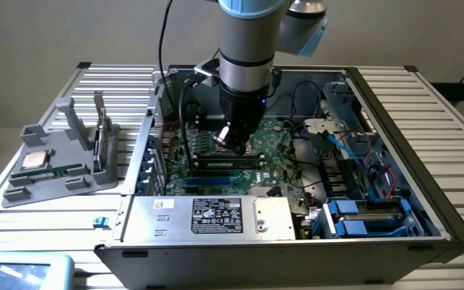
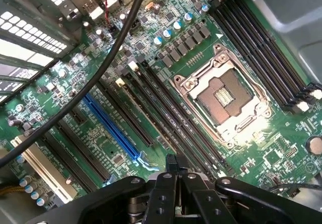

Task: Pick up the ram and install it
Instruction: 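Press down the ram until it locks into place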

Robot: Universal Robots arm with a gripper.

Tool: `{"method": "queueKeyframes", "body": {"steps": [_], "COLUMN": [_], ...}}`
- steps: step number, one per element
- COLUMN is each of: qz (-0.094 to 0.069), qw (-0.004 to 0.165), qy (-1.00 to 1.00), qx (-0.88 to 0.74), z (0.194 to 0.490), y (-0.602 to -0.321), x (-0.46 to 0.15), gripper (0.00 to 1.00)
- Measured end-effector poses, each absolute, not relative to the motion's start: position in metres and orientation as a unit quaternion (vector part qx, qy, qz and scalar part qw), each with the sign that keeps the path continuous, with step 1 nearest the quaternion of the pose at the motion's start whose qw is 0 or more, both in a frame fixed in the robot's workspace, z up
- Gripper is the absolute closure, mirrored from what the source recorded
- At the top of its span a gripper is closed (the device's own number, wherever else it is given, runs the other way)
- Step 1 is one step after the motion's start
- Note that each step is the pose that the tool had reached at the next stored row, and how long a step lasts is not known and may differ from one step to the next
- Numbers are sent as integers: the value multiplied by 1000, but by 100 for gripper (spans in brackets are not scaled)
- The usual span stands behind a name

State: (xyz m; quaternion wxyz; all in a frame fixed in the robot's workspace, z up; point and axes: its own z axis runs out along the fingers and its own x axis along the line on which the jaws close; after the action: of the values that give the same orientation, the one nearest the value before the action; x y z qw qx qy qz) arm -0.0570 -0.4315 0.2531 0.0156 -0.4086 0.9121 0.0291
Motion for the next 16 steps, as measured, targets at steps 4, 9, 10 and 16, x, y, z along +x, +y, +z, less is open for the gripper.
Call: {"method": "queueKeyframes", "body": {"steps": [4, 9, 10, 16], "qz": [29, 28, 28, 27], "qw": [16, 17, 17, 18], "qy": [923, 935, 937, 949], "qx": [-384, -353, -348, -314], "z": [253, 253, 253, 252], "y": [-431, -432, -432, -431], "x": [-57, -57, -57, -57], "gripper": [91, 91, 91, 91]}}
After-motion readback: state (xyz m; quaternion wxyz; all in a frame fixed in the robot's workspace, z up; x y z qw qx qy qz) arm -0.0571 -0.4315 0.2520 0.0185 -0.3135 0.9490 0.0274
